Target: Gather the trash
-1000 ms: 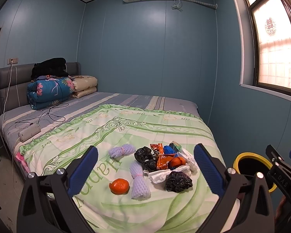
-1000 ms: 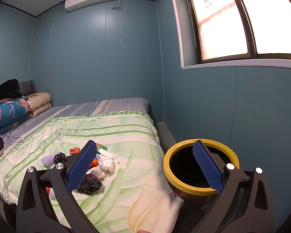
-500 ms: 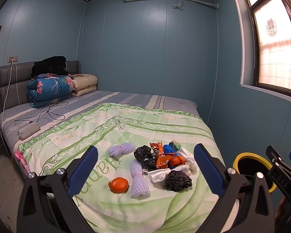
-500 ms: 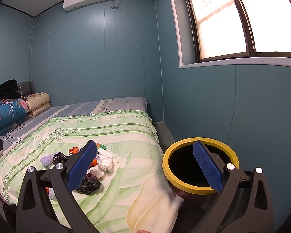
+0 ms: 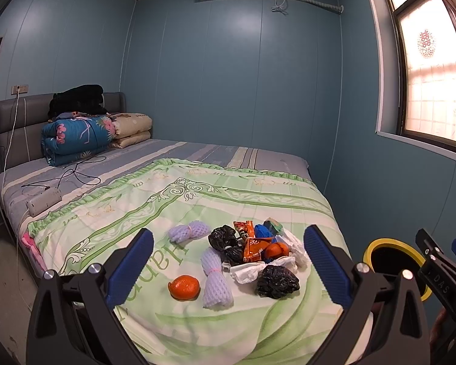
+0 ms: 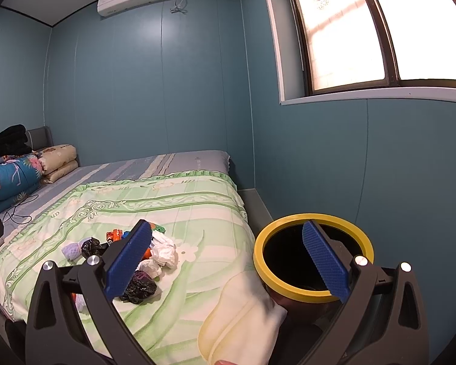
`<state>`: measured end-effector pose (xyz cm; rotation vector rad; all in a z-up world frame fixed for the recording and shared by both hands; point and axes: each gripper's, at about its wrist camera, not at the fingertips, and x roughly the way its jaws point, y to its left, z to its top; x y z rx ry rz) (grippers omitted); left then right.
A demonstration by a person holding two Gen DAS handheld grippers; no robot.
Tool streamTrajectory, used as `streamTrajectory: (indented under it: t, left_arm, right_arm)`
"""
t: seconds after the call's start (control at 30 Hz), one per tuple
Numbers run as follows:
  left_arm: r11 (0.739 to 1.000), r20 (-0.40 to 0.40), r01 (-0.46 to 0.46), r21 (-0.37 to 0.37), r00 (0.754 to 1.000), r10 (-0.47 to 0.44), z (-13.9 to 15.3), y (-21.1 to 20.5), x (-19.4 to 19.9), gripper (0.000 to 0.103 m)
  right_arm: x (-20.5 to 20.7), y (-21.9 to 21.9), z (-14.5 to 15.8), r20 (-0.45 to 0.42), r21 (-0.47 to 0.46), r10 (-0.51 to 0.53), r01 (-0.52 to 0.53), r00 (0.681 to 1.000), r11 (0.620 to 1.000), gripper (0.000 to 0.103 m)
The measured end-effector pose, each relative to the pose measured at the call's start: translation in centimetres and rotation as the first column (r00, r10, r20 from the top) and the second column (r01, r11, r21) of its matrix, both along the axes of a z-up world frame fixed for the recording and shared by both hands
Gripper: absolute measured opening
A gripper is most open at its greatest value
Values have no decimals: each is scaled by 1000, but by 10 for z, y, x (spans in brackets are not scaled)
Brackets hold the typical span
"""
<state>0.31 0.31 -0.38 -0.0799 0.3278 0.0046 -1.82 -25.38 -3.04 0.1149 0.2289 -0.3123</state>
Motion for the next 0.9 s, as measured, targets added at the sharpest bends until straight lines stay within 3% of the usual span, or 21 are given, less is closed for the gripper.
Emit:
streamTrajectory:
  t: [0.9]
  left_arm:
    - [1000, -21, 1, -14, 1000, -1, -4, -1, 2, 96]
  right_arm:
    - [1, -1, -1, -6, 3, -5, 5, 1000, 1000, 95]
